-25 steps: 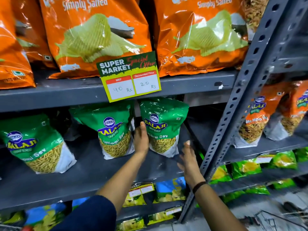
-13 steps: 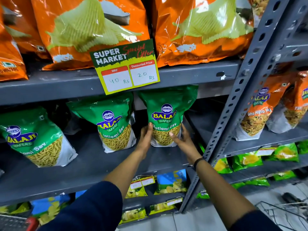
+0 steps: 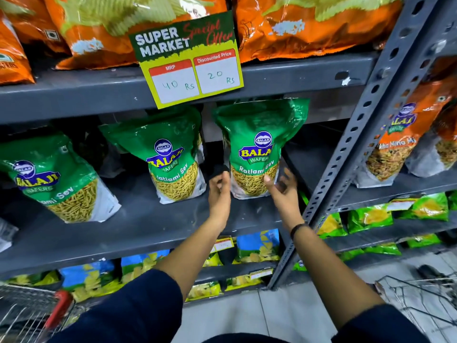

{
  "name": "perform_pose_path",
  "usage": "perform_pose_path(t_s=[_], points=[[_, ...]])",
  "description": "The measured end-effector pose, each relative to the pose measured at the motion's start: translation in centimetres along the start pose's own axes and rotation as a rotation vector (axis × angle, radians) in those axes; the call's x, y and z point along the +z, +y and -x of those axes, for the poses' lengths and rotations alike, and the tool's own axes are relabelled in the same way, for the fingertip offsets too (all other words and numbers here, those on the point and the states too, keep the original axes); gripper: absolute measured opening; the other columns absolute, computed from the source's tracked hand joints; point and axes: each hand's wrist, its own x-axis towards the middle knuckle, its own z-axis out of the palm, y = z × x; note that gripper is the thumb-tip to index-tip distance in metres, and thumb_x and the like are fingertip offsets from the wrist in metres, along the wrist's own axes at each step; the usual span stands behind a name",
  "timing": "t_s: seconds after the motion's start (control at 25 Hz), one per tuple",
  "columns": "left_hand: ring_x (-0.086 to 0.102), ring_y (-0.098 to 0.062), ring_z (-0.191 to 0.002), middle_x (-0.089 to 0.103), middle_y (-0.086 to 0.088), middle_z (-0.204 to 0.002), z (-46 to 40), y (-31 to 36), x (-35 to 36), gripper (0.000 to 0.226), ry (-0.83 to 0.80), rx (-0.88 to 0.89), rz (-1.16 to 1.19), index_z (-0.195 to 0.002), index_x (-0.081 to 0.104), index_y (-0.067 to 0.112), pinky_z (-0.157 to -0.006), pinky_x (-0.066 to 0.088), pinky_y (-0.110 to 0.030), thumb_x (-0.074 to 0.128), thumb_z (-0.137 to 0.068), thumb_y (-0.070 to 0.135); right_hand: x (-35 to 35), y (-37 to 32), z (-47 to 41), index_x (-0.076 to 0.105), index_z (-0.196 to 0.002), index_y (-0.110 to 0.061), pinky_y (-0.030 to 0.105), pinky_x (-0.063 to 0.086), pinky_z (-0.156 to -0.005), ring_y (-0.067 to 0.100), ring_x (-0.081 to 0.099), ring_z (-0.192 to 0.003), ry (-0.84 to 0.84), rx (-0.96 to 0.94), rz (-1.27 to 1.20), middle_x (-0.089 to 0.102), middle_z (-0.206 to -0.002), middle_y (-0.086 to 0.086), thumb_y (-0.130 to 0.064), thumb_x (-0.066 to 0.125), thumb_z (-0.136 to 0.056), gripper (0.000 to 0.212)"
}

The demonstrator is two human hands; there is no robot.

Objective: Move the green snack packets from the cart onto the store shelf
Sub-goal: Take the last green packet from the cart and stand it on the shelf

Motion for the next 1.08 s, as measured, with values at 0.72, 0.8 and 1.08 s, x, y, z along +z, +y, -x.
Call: perform_pose_path(t_s=[0.72,0.8,1.08], points=[[0.047,-0.017,-0.125,0.051,0.005,-0.135,-2.9,4.1,-15.3,0.052,0.004,-0.181,-0.104,-0.126,0.044,0.032,-0.103,0.040,-0.041,0.026,-0.087,0.061,16.0,-1.0,1.2,0.027,-0.140,-0.014,0.032,0.038,-0.109,0.015,0.047,-0.124,-0.586,-0.005,0.247,0.048,-0.128,-0.001,-0.026,0.069,-0.079,0.076],[0.047,-0.015,-0.120,0.051,0.006,-0.130,-2.3,3.8,-15.6,0.048,0.031,-0.182,-0.077,-0.127,0.043,0.028,-0.101,0.039,-0.037,0.024,-0.091,0.054,16.5,0.2,2.9,0.029,-0.139,-0.021,0.037,0.038,-0.109,0.018,0.046,-0.128,-0.527,-0.023,0.239,0.049,-0.132,-0.004,-0.037,0.073,-0.072,0.082],[0.042,-0.016,-0.126,0.044,0.001,-0.140,-0.6,2.3,-17.3,0.045,0.088,-0.064,-0.035,-0.129,0.040,0.026,-0.109,0.034,-0.041,0.028,-0.092,0.049,17.3,2.4,7.2,0.029,-0.138,-0.020,0.034,0.037,-0.108,0.021,0.041,-0.132,-0.221,0.003,0.109,0.041,-0.142,0.011,-0.055,0.072,-0.063,0.094]])
